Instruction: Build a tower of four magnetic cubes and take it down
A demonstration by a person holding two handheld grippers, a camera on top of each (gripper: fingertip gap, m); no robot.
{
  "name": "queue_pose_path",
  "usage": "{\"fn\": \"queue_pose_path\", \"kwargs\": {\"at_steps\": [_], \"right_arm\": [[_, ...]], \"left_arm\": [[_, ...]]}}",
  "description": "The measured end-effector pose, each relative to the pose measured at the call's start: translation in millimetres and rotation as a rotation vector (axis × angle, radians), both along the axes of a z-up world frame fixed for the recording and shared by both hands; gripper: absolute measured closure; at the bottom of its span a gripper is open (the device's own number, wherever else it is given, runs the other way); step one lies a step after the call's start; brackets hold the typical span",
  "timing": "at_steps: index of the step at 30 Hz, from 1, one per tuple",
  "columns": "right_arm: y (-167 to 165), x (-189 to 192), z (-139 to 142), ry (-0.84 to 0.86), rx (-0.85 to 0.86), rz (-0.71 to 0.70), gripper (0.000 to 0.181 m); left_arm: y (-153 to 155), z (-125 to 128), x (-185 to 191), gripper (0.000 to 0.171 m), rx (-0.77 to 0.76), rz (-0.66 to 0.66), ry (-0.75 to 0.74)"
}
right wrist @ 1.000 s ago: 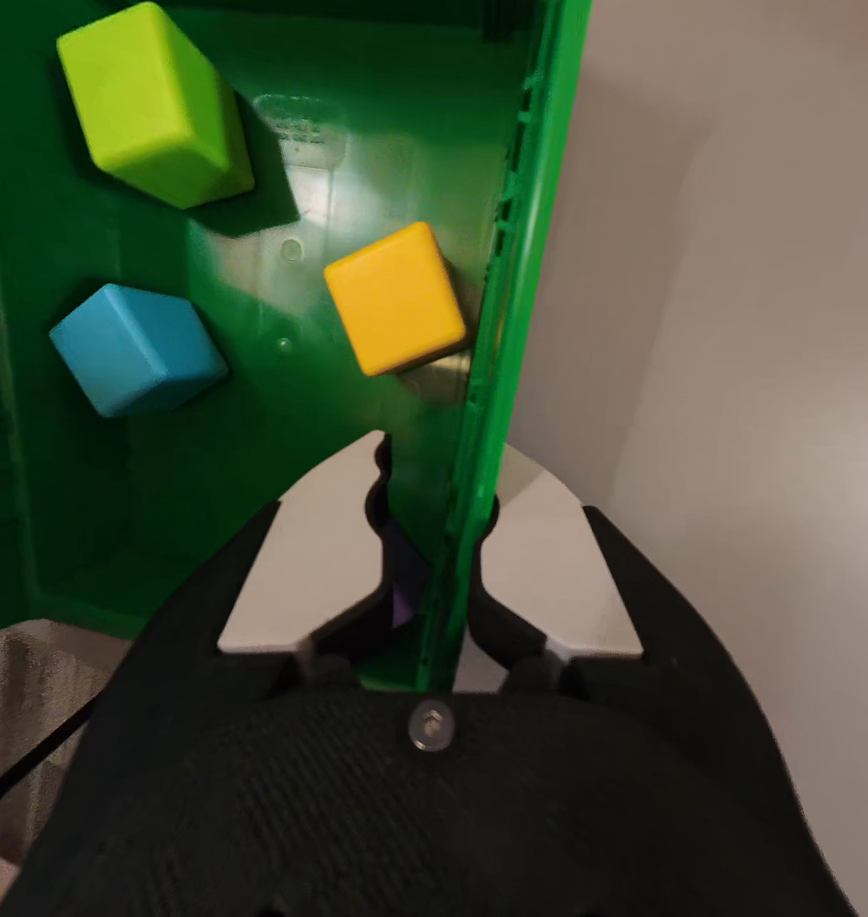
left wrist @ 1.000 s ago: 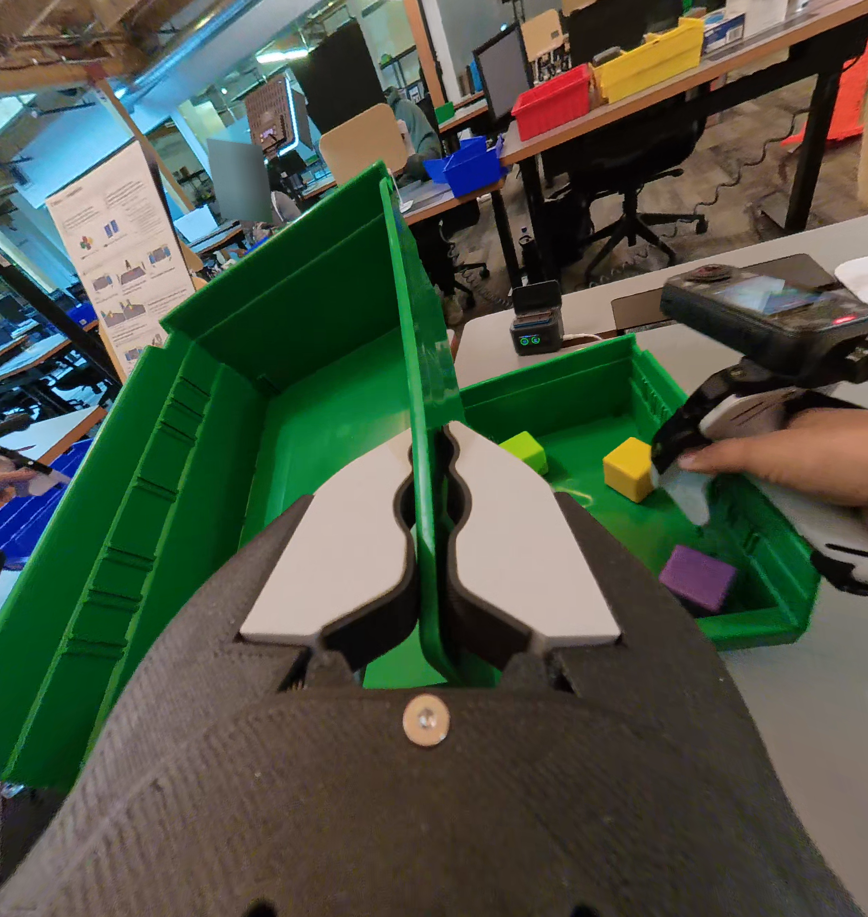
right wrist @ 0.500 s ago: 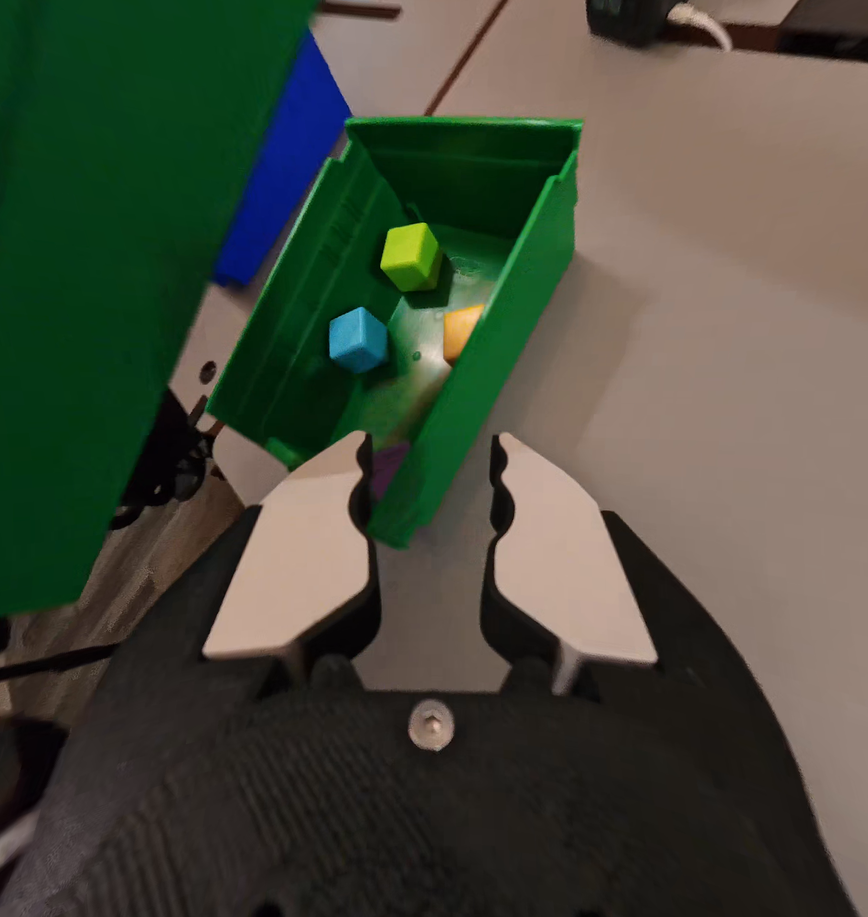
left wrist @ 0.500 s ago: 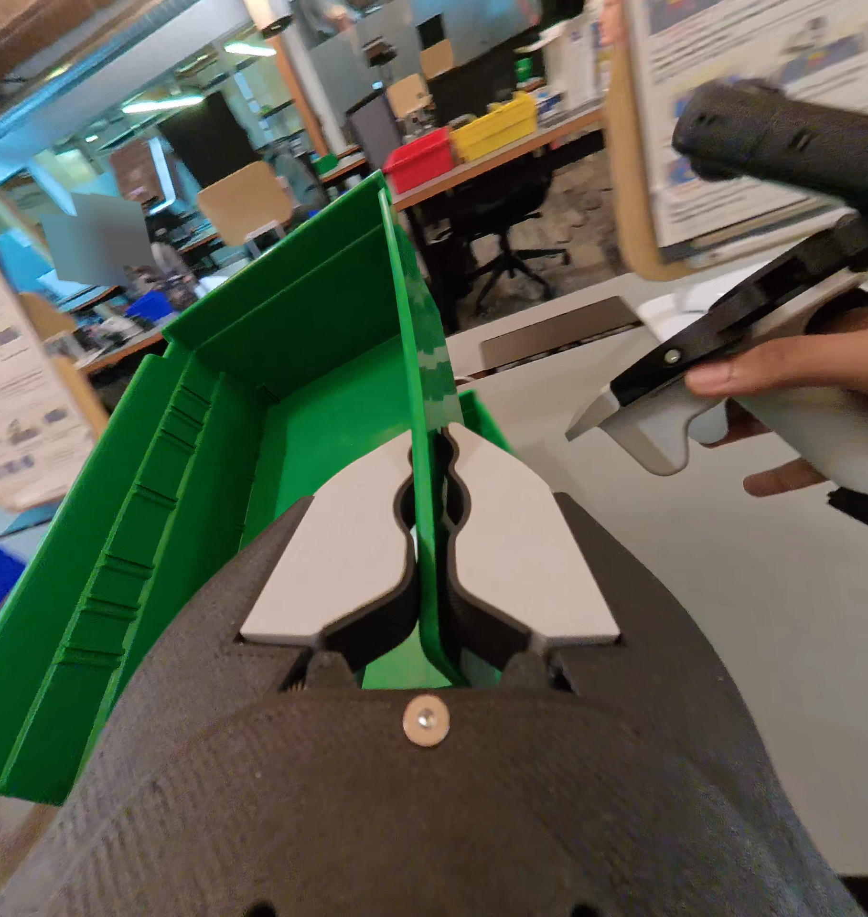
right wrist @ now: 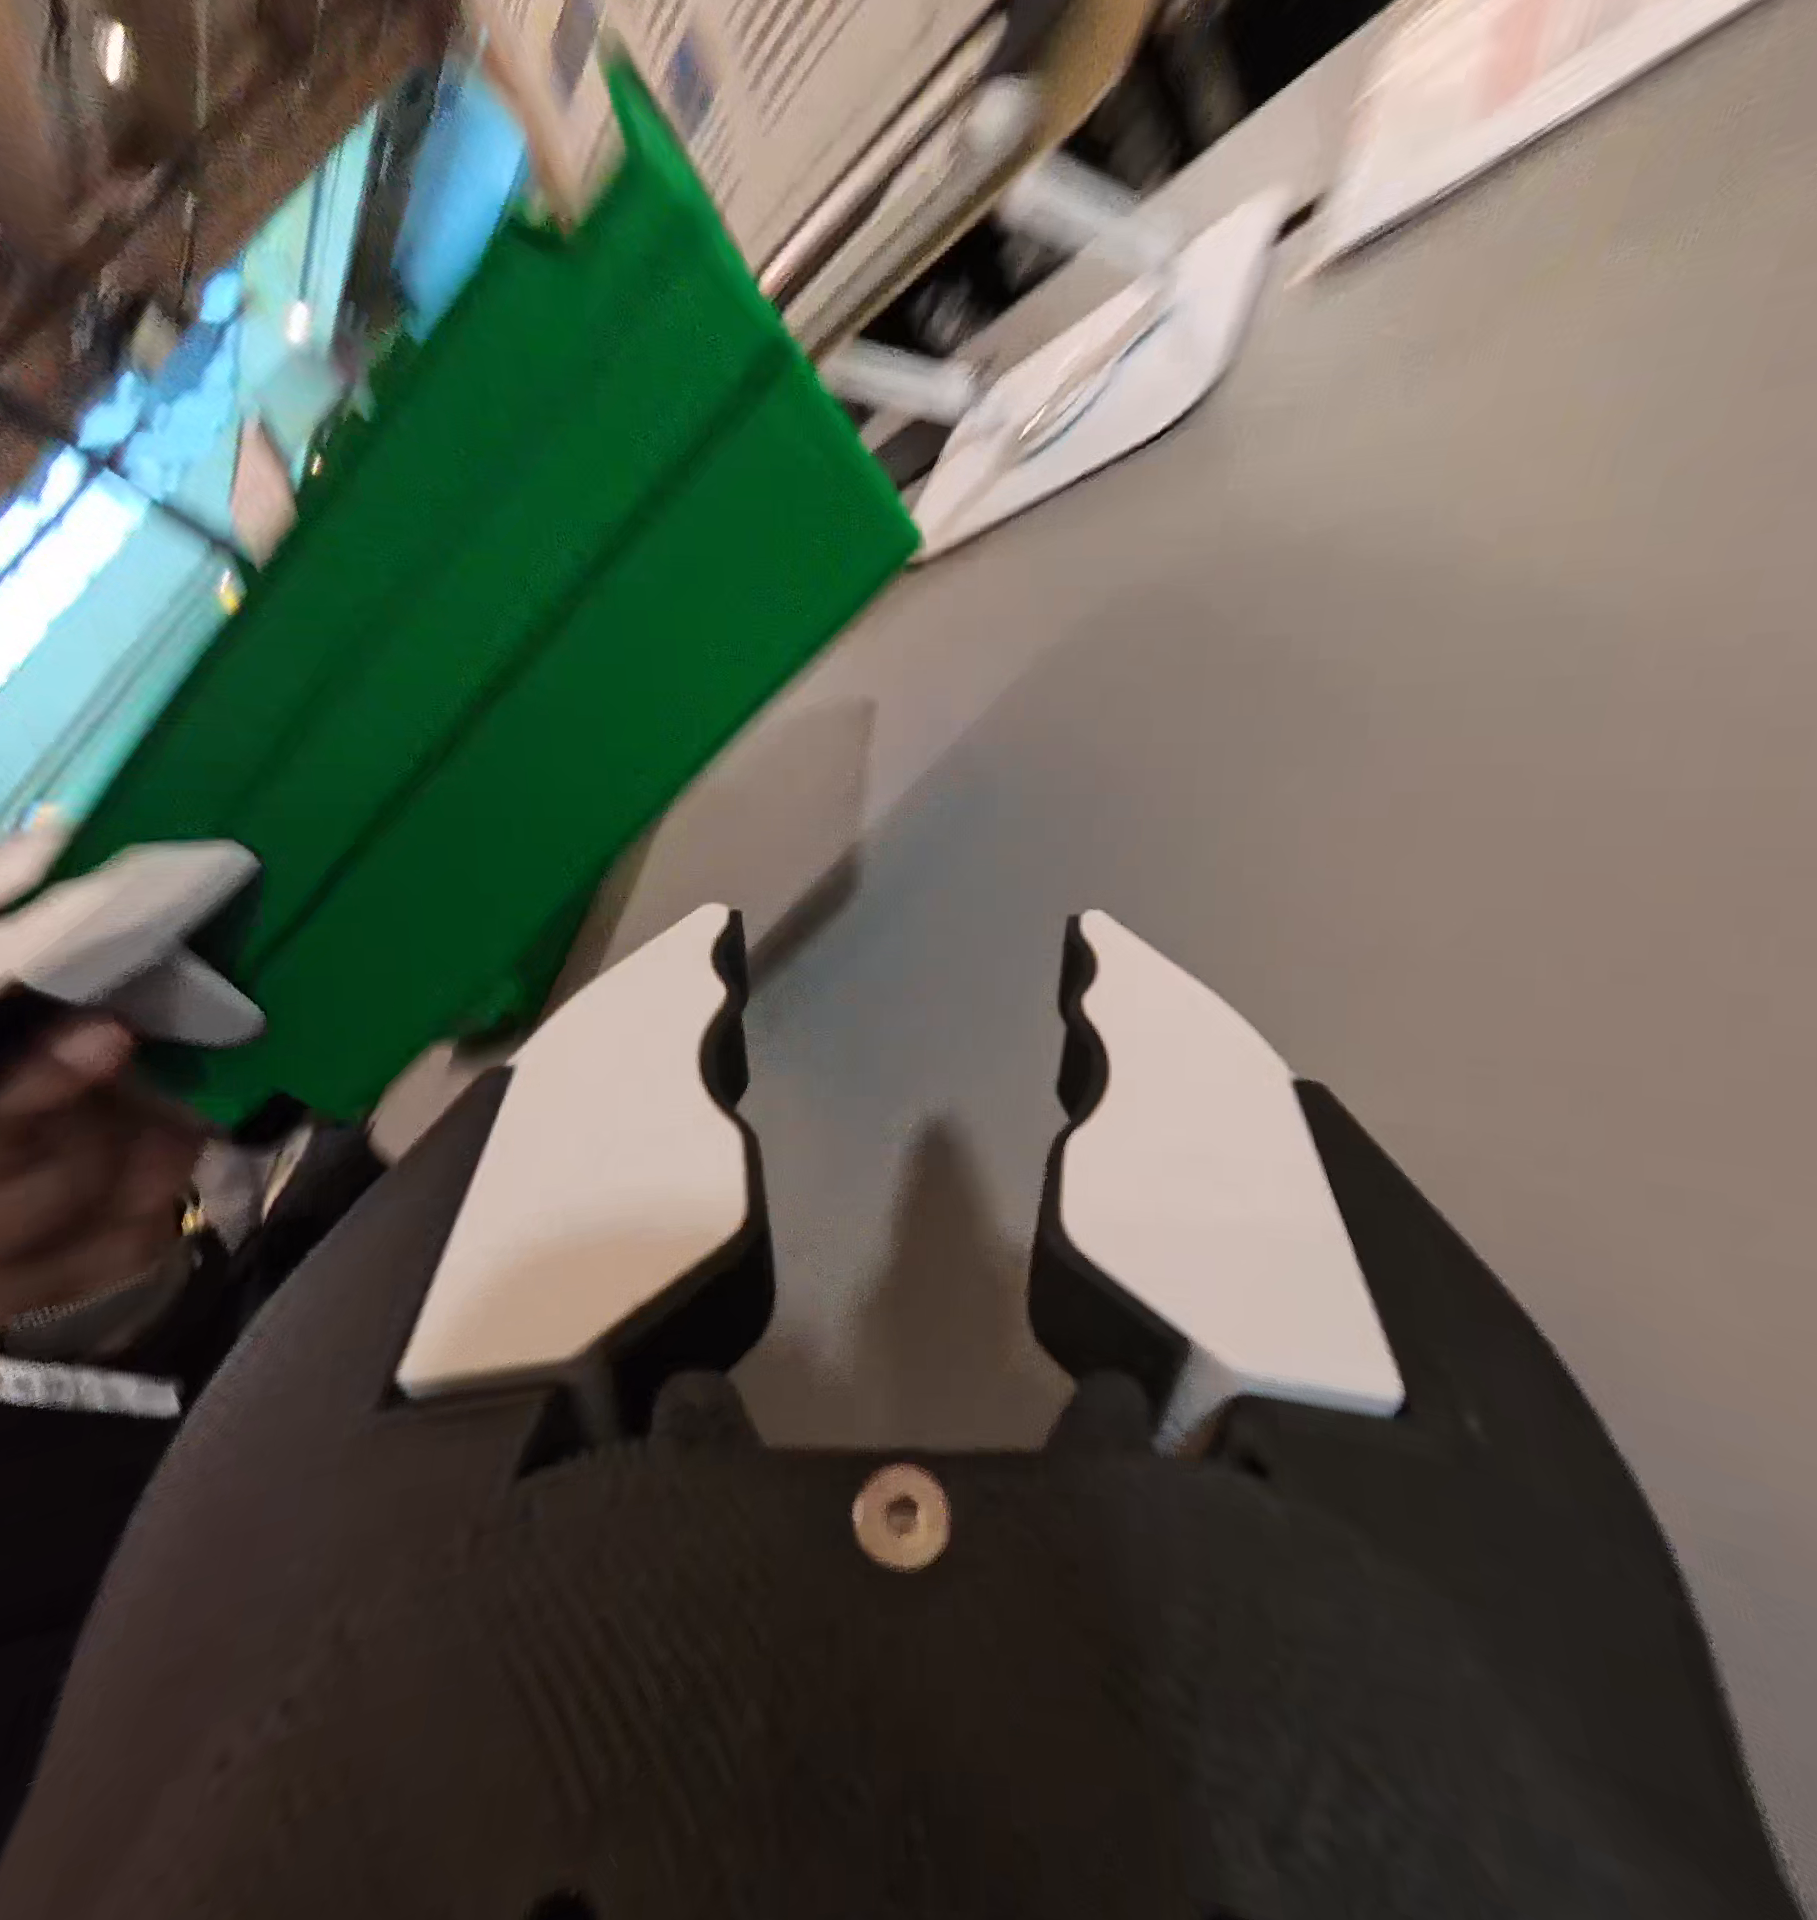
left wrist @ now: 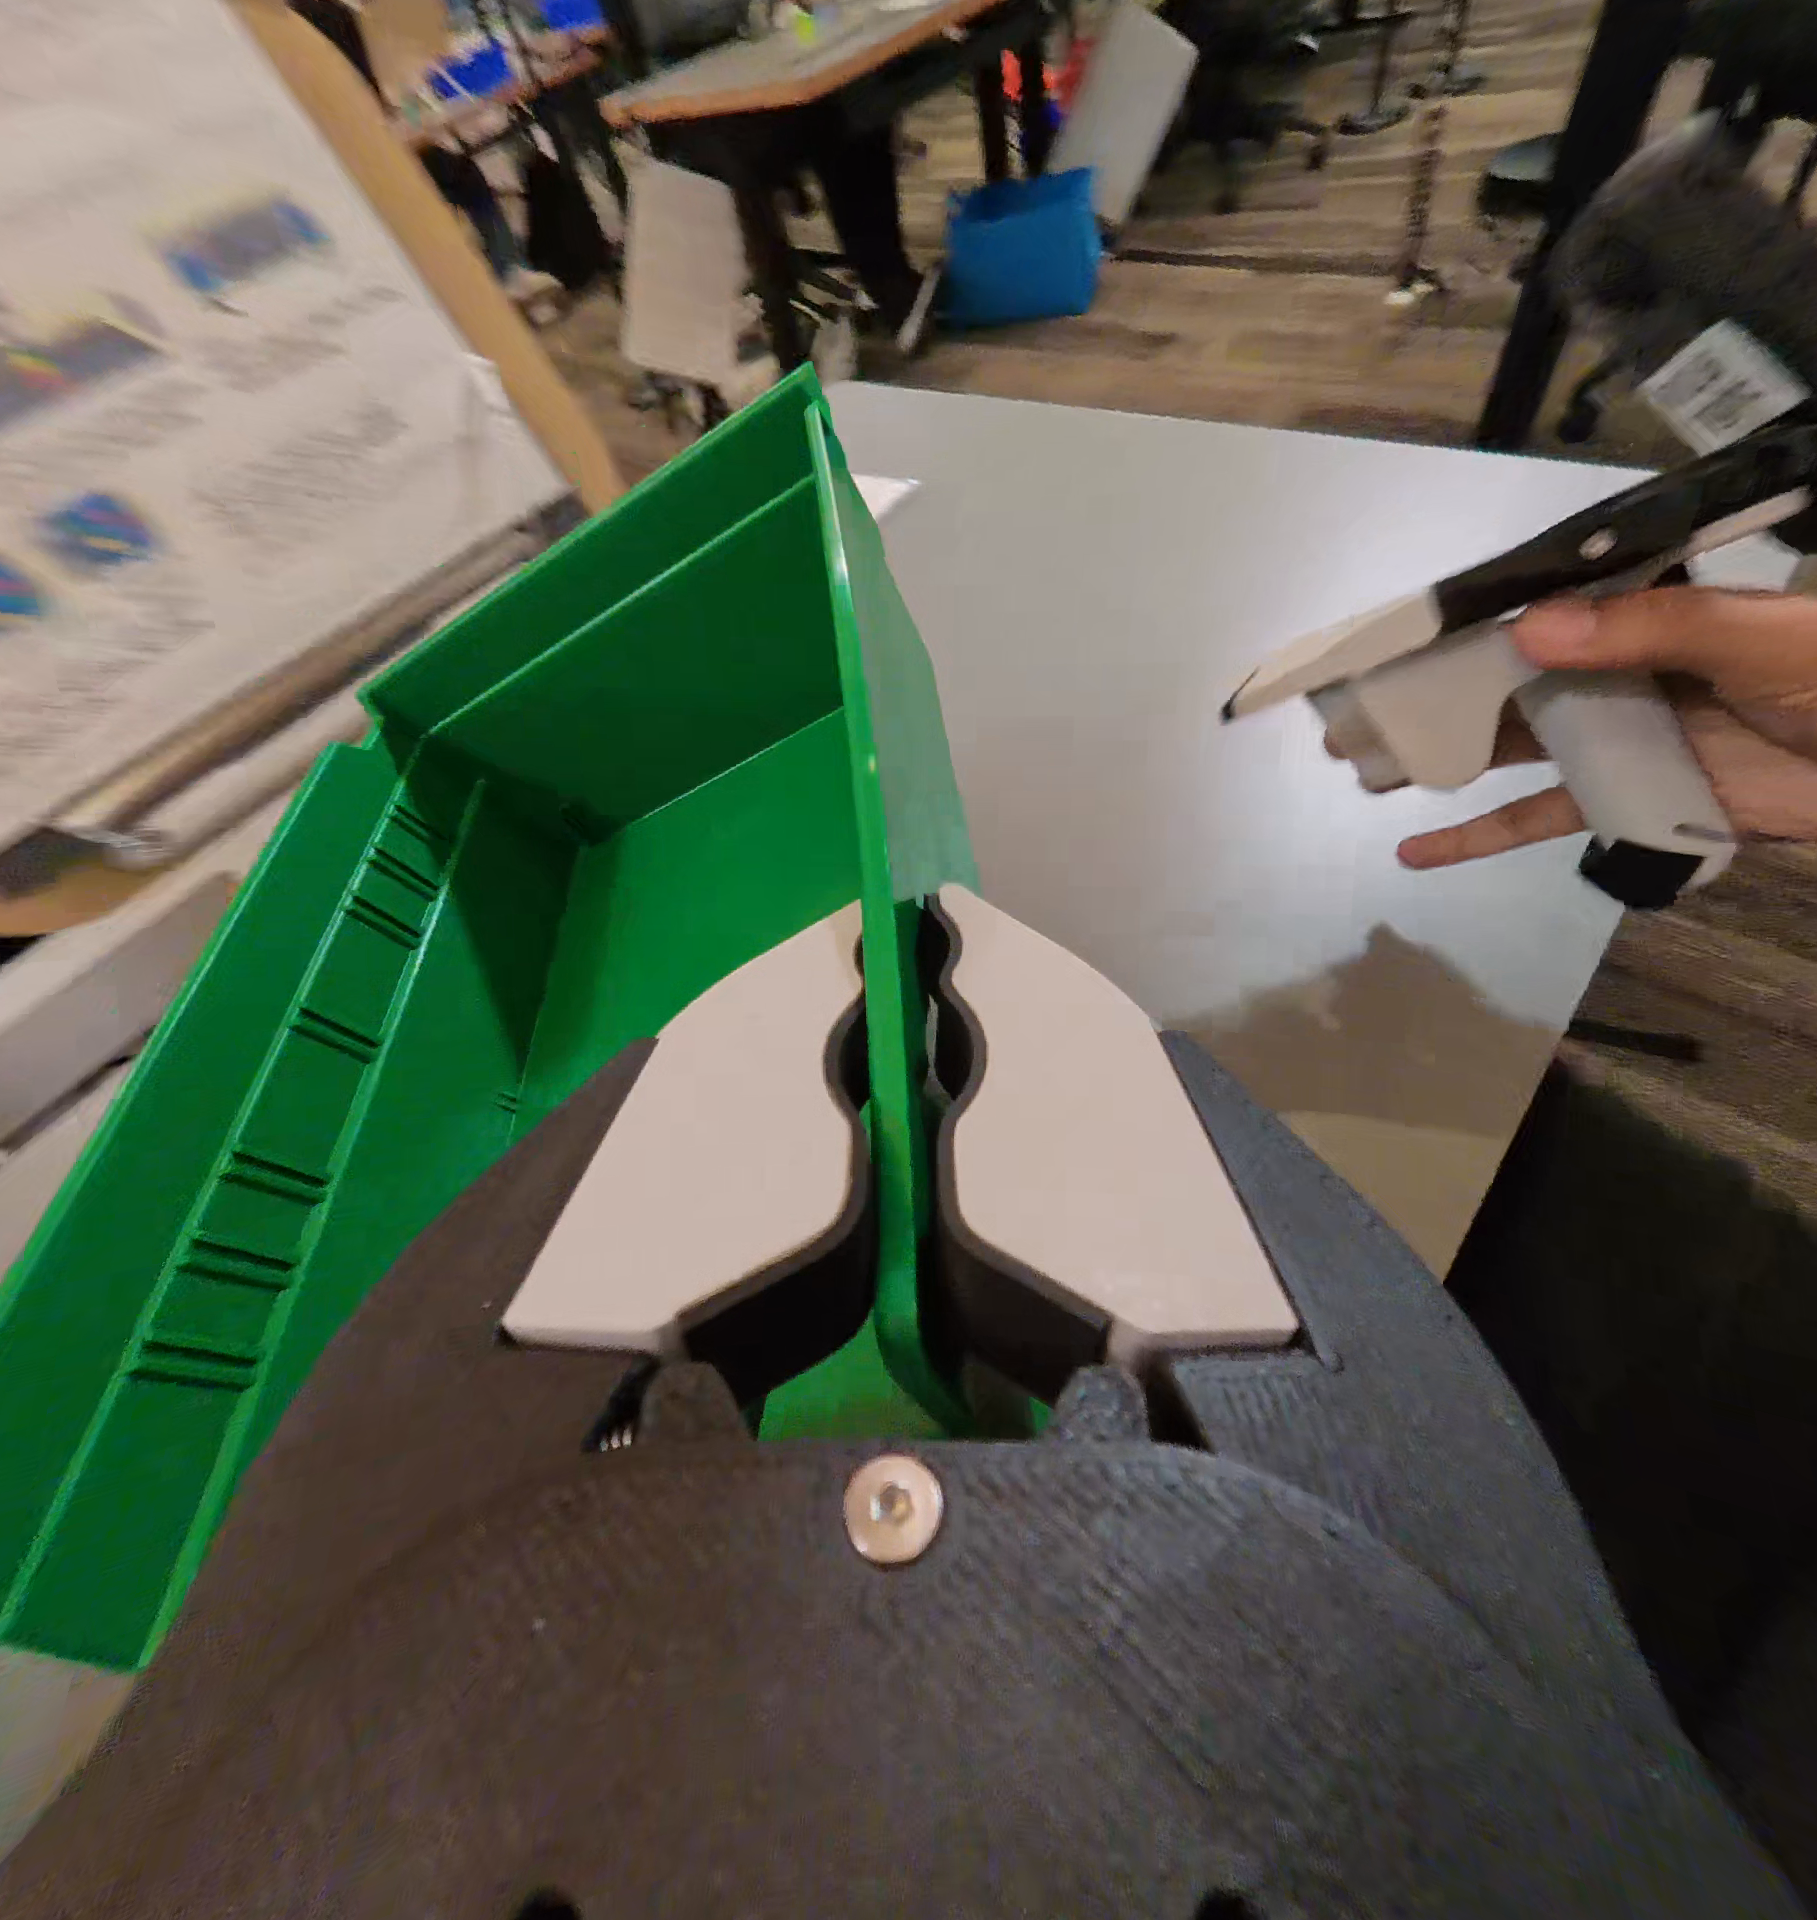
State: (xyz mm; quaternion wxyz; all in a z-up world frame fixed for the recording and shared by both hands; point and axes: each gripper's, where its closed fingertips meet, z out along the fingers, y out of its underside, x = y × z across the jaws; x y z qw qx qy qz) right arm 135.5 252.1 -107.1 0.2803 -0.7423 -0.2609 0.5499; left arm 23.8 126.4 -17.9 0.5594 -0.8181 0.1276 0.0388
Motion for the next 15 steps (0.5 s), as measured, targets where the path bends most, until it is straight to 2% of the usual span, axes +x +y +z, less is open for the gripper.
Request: {"fn": "queue_pose_path", "kwargs": {"at_steps": [3, 6, 10, 15], "right_arm": [[47, 59, 12, 0.089, 0.011, -0.220, 0.125], [78, 90, 16, 0.168, 0.036, -0.377, 0.127], [80, 92, 12, 0.283, -0.098, -0.357, 0.126], [84, 104, 1, 0.244, -0.121, -0.394, 0.124]], "left_arm": [[51, -34, 37, 0.166, -0.050, -0.048, -0.019], [93, -55, 78, 0.166, -0.063, -0.106, -0.011], [138, -73, 120, 0.166, -0.042, -0.134, 0.026], [176, -97, 152, 0.165, -0.046, -0.129, 0.049]]}}
